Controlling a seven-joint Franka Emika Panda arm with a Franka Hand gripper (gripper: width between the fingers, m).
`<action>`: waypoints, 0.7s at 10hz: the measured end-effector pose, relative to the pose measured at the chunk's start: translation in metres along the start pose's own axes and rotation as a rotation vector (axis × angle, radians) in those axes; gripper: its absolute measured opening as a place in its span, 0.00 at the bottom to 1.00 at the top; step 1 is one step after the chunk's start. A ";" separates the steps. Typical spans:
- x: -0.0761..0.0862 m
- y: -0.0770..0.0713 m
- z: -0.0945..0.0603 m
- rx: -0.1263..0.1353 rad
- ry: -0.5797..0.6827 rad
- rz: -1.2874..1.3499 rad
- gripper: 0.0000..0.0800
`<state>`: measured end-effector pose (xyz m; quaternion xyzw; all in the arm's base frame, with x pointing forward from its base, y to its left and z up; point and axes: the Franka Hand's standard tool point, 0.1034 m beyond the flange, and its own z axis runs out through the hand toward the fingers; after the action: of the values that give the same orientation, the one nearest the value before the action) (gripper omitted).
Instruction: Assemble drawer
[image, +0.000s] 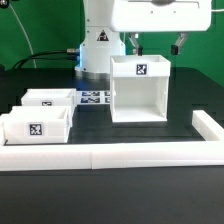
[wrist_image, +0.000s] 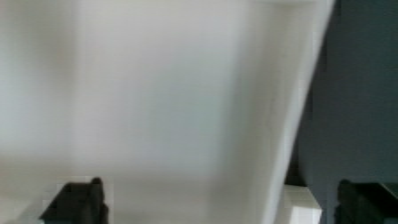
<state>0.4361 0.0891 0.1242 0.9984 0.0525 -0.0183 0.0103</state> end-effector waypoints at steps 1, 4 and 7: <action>-0.002 -0.003 0.001 0.001 -0.004 0.030 0.81; -0.020 -0.010 0.015 0.000 -0.014 0.091 0.81; -0.025 -0.014 0.027 0.012 0.001 0.083 0.81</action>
Offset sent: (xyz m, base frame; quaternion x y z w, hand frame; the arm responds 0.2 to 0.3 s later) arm -0.0291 0.0065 -0.0181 0.0071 0.0045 0.0418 0.9991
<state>0.4088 0.0998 0.0976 0.9998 0.0110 -0.0179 0.0051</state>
